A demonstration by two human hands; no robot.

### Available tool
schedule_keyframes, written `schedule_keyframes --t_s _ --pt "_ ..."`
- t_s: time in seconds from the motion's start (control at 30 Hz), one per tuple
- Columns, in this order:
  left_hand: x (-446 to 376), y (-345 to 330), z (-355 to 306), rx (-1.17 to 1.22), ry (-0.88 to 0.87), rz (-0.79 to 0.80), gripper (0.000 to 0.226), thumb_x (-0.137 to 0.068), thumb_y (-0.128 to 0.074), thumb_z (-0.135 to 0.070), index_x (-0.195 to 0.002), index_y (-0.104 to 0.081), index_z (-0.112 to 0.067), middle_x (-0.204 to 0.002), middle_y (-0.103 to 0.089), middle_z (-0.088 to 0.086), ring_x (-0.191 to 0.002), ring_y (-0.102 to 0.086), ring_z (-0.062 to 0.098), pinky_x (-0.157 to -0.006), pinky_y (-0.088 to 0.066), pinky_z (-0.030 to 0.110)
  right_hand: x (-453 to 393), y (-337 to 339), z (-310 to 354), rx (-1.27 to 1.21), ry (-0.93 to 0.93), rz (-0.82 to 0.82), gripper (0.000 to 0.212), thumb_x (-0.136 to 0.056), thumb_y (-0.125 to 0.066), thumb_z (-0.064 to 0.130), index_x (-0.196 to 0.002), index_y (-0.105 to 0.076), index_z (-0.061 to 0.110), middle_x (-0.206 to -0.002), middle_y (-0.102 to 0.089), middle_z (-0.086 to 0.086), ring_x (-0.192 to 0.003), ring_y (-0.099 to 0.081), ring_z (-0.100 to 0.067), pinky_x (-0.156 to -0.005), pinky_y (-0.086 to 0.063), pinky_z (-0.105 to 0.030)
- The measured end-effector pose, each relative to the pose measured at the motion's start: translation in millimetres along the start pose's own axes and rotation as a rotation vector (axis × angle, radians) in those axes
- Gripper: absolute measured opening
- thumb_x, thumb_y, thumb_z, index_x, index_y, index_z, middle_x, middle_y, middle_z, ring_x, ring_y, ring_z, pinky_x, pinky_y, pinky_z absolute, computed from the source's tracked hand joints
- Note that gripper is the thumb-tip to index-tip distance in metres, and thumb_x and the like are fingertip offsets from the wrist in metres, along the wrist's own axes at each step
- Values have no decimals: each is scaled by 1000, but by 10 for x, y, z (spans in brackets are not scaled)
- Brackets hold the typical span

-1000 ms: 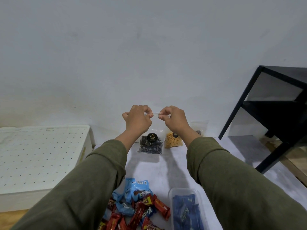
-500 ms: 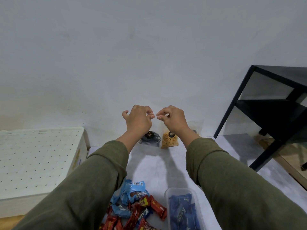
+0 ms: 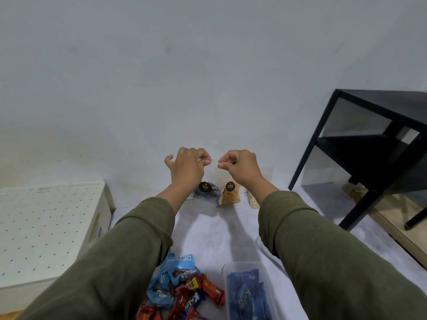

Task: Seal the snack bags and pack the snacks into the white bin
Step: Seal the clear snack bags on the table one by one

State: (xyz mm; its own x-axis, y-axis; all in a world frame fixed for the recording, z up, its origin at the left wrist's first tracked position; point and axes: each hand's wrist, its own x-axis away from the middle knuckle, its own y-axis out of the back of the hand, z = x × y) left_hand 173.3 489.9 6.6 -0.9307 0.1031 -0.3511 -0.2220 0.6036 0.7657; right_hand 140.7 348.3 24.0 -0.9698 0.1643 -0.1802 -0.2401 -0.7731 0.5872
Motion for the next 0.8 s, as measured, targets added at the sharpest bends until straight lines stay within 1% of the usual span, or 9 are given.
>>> schedule_keyframes --t_s 0.13,0.2,0.27,0.4,0.47,0.53,0.67,0.7,0.8 --pt "-6 -24 -3 -41 -9 10 15 -92 -55 -32 -87 -69 -34 -92 -67 -11 -114 -46 12 -102 -19 47 -9 86 12 142 100 81 17 -83 -69 20 -97 -72 11 -94 -65 -5 -88 -56 -14 -80 -41 -24" --pt "-1 -37 -28 -21 8 19 13 -90 -57 -36 -87 -69 -34 -95 -67 -12 -115 -46 12 -103 -19 48 -38 96 1 248 148 91 15 -88 -63 18 -96 -73 11 -100 -65 -8 -97 -54 -18 -84 -42 -28" --pt "20 -57 -54 7 59 9 16 -87 -59 -46 -94 -67 -35 -107 -62 -13 -119 -43 13 -102 -21 48 -70 91 -27 291 133 64 14 -89 -58 15 -91 -72 11 -98 -63 -6 -97 -52 -18 -80 -39 -27" --pt "47 -90 -74 -32 252 -30 43 -81 -56 -62 -110 -59 -32 -122 -45 1 -120 -39 21 -90 -31 41 -72 109 -88 240 69 -36 12 -88 -55 8 -86 -67 8 -82 -50 6 -88 -47 -13 -76 -33 -22" --pt "43 -127 -87 99 297 62 44 -84 -55 -59 -114 -56 -27 -116 -55 4 -113 -48 22 -86 -36 37 -53 113 -110 226 60 -45 11 -89 -56 8 -85 -66 7 -84 -50 4 -87 -47 -13 -76 -33 -22" --pt "48 -154 -129 353 349 133 39 -86 -57 -51 -113 -54 -23 -107 -63 4 -107 -51 18 -79 -38 29 -33 115 -131 223 58 -41 9 -89 -56 9 -84 -64 8 -89 -52 1 -87 -47 -13 -76 -34 -22" --pt "42 -159 -198 658 478 165 24 -86 -63 -39 -100 -59 -21 -89 -70 -2 -95 -62 14 -60 -42 24 12 149 -182 196 61 -16 14 -87 -58 6 -76 -59 14 -89 -53 1 -88 -49 -15 -78 -35 -23" --pt "35 -163 -203 693 508 172 19 -84 -66 -35 -97 -61 -21 -89 -70 -2 -93 -62 14 -61 -45 24 25 162 -193 194 63 -9 15 -87 -58 6 -74 -59 14 -88 -54 1 -89 -50 -16 -79 -36 -24" --pt "3 -213 -185 803 566 173 16 -76 -73 -17 -83 -63 -27 -102 -69 4 -97 -65 19 -81 -54 31 49 198 -226 180 58 15 12 -85 -61 7 -74 -61 13 -88 -57 -1 -90 -54 -20 -81 -41 -27"
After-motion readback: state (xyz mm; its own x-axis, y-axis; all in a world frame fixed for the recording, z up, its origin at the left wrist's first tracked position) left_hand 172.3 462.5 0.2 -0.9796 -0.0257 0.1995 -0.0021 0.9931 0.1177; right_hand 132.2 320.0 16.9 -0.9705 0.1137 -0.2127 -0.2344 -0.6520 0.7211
